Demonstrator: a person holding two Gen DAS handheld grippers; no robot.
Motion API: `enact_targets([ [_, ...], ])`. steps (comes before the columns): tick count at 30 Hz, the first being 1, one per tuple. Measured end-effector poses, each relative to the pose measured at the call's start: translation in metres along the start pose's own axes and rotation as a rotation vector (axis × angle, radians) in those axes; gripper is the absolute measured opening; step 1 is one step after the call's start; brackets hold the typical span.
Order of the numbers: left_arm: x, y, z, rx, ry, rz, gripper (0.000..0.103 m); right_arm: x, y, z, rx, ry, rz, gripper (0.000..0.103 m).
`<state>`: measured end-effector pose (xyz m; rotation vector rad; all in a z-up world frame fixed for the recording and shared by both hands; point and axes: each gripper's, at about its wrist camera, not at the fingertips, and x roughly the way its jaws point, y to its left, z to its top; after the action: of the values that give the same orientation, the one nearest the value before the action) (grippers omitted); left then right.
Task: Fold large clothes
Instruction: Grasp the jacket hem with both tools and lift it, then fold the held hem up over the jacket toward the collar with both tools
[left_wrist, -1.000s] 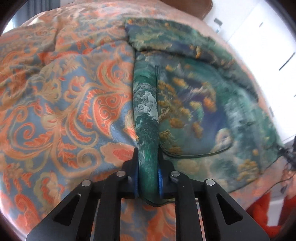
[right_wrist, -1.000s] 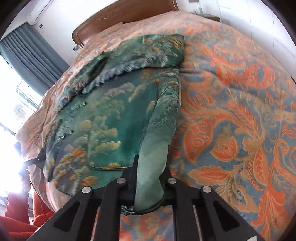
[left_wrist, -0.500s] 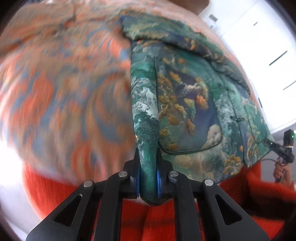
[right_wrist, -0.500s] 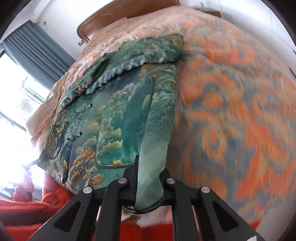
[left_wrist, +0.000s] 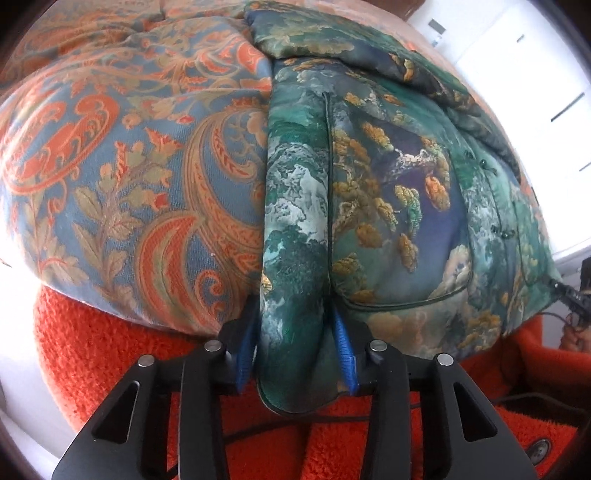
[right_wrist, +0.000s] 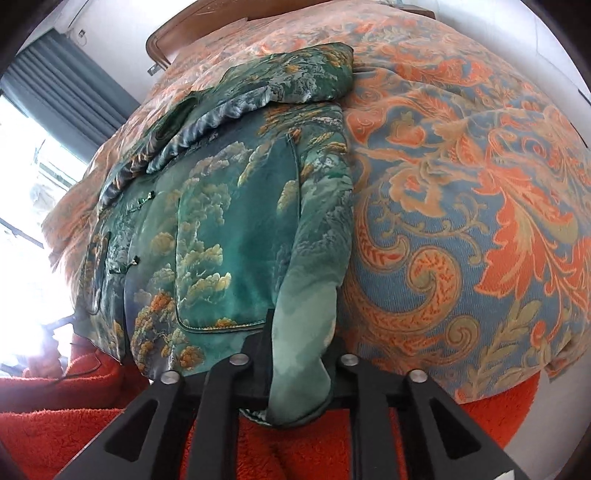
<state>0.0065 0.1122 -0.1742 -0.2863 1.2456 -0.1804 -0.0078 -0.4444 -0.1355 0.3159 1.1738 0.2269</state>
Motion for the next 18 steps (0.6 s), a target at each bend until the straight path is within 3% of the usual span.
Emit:
enact_targets([
  [2, 0.002, 0.005, -0.002, -0.022, 0.017, -0.026, 0.041, -0.002, -0.003, -0.006, 0.014, -0.001, 0.007, 0.021],
  [3, 0.002, 0.007, -0.006, -0.028, 0.028, -0.035, 0.035, -0.001, -0.004, -0.007, 0.022, -0.001, 0.010, 0.021],
  [5, 0.001, 0.004, -0.008, -0.023, 0.041, -0.058, 0.014, 0.001, -0.002, -0.007, 0.010, 0.014, 0.009, 0.016],
  [6, -0.003, 0.001, -0.008, -0.015, 0.033, -0.060, 0.011, 0.000, 0.001, -0.007, -0.011, 0.018, 0.002, 0.014],
  [10, -0.024, -0.011, -0.011, 0.041, 0.011, -0.076, 0.009, -0.014, 0.017, -0.005, -0.071, 0.006, 0.026, 0.011],
  [14, -0.030, -0.012, -0.025, 0.055, 0.049, -0.073, 0.009, -0.024, 0.017, -0.010, -0.101, 0.024, 0.015, 0.010],
  [18, -0.045, -0.005, -0.021, -0.006, 0.048, -0.160, 0.009, -0.024, 0.004, -0.016, -0.054, 0.068, 0.049, 0.010],
])
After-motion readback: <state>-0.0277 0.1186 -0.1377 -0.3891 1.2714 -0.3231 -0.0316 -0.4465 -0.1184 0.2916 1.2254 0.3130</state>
